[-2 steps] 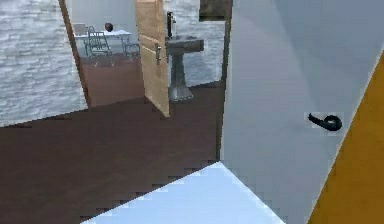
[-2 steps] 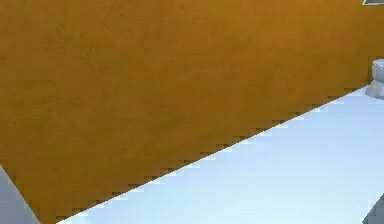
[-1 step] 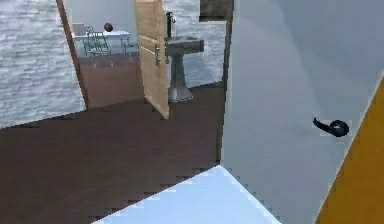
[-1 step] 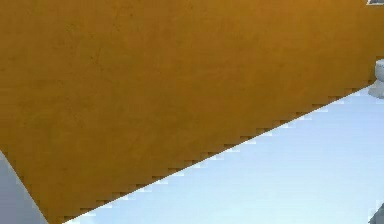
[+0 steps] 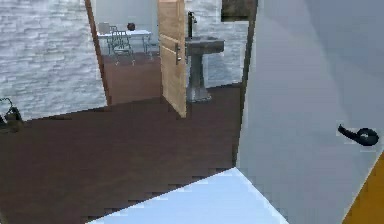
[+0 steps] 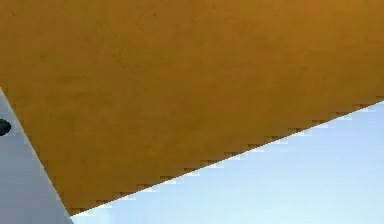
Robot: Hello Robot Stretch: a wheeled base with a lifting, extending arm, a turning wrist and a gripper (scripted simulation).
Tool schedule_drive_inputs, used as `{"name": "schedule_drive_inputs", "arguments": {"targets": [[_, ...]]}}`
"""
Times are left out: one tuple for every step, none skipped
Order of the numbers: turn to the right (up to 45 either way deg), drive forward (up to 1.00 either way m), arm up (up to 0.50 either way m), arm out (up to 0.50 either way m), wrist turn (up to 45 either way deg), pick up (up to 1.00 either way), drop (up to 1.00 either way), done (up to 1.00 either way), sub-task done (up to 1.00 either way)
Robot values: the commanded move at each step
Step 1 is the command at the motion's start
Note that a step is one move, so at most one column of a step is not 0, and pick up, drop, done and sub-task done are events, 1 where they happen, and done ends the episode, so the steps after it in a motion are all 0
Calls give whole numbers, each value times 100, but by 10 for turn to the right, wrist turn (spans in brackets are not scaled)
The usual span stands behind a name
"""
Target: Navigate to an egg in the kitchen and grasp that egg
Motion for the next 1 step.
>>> {"name": "schedule_drive_inputs", "arguments": {"targets": [[0,100,0,0,0,0,0,0,0]]}}
